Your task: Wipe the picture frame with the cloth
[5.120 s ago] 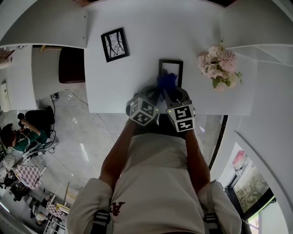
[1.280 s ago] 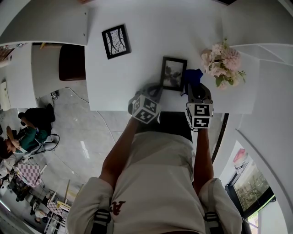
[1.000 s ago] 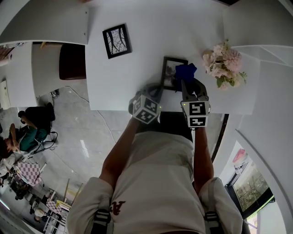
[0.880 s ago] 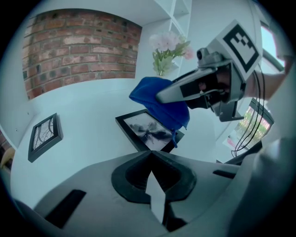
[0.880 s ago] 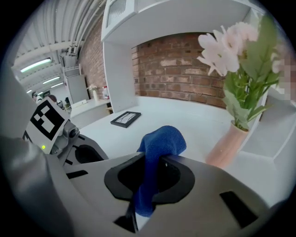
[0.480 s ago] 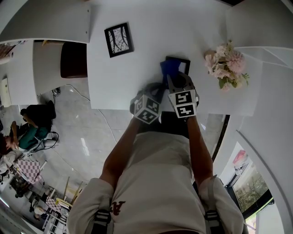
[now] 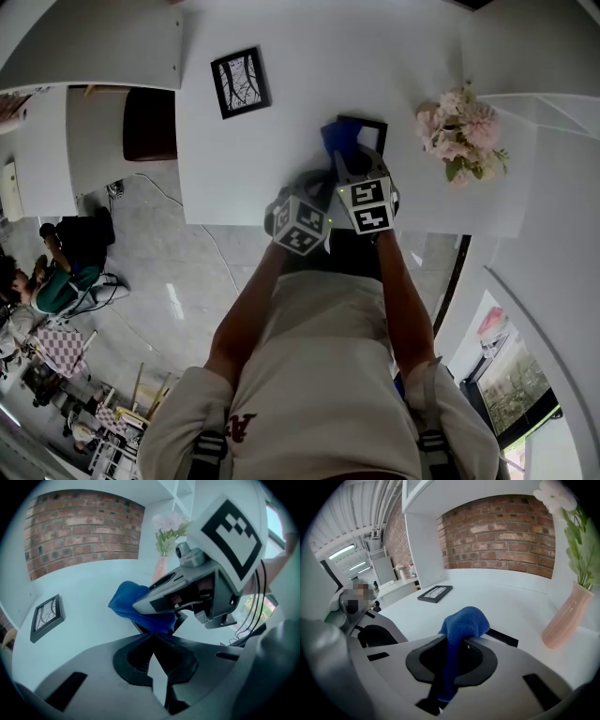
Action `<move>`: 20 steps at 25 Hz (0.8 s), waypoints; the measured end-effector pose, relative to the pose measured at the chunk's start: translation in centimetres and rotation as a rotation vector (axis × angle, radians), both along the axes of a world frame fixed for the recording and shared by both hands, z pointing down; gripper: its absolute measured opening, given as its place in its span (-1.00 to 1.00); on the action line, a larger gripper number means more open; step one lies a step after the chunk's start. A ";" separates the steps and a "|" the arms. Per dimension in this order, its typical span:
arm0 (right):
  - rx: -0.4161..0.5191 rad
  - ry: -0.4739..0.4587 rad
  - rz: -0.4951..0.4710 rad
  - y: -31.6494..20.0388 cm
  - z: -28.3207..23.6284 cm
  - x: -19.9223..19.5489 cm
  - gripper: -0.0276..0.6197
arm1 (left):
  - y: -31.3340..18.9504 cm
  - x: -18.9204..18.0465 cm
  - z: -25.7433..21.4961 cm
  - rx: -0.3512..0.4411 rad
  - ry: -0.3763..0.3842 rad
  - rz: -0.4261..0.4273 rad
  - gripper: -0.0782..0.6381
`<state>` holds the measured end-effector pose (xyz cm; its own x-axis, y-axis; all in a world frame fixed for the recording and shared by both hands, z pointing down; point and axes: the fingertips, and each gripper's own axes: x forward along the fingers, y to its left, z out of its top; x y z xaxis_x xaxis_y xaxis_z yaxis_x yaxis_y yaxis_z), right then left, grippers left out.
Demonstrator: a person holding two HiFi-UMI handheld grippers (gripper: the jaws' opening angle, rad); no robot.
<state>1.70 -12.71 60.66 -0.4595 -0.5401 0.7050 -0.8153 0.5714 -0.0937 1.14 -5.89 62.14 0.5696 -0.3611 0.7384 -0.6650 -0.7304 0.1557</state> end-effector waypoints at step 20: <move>-0.001 0.039 0.031 -0.2 0.3 3.2 -0.81 | 0.0 -0.1 0.1 -0.006 0.003 -0.018 -0.79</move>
